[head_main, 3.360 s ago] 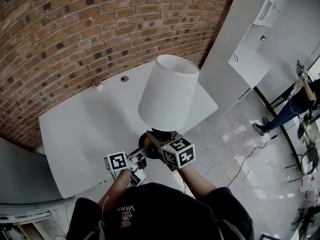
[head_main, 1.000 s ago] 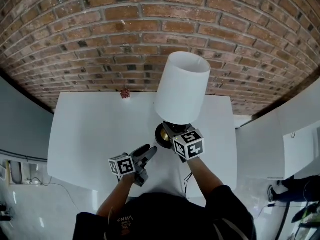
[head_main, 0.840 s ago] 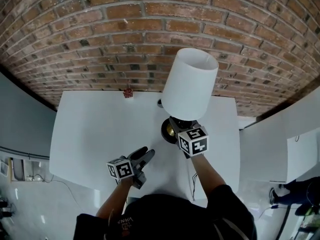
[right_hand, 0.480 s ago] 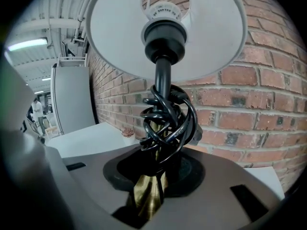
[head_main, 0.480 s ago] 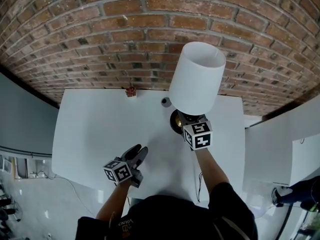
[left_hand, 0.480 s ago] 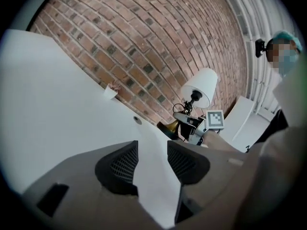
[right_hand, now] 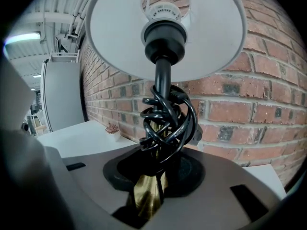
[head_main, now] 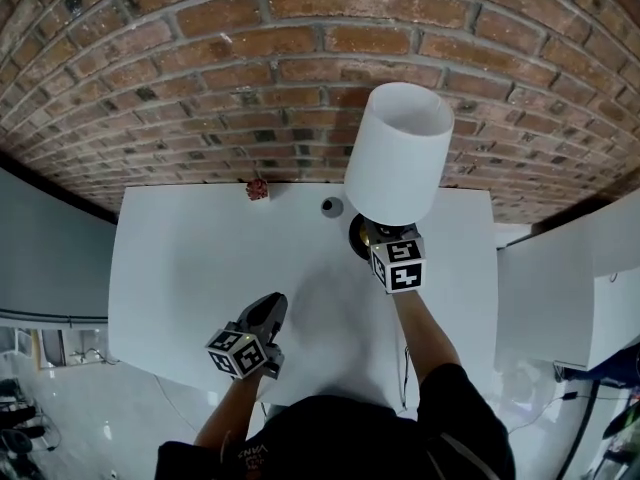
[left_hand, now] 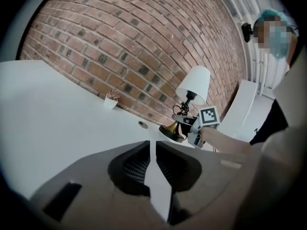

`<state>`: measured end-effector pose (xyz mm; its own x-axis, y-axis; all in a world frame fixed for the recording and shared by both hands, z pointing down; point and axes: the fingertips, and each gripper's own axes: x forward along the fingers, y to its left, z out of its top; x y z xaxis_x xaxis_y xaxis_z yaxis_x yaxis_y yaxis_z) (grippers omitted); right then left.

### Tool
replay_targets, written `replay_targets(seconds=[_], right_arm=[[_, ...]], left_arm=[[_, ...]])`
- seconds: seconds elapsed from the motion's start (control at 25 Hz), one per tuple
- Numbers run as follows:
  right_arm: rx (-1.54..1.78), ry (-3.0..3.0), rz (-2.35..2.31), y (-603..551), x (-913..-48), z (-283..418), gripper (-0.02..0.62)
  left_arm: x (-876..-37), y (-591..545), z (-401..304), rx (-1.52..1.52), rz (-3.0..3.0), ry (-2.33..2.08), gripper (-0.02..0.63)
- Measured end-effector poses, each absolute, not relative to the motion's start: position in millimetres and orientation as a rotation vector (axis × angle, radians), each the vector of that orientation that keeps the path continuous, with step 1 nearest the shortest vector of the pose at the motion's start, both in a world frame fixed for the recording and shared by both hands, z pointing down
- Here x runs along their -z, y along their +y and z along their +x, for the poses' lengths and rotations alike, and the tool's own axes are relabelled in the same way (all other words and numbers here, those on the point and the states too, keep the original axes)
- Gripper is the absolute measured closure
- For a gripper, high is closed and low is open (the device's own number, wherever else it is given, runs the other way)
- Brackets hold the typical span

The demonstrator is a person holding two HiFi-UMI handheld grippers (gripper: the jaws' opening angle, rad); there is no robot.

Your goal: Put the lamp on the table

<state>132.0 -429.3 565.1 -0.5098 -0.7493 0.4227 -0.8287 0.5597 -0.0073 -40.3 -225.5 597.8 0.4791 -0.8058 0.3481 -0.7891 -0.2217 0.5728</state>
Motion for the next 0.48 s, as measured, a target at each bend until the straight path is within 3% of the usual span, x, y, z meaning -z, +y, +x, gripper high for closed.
replay_targets(seconds=[0.12, 0.48], right_arm=[[-0.255, -2.417, 1.309, -439.7, -570.2, 139.5, 0.495], [-0.176, -2.411, 1.36, -463.8, -579.5, 154.7, 0.495]], left_arm=[[-602.9, -226.8, -36.5, 0.01, 2.018, -1.312, 0.6], [-608.2, -240.6, -21.3, -0.035, 2.029, -1.278, 0.601]])
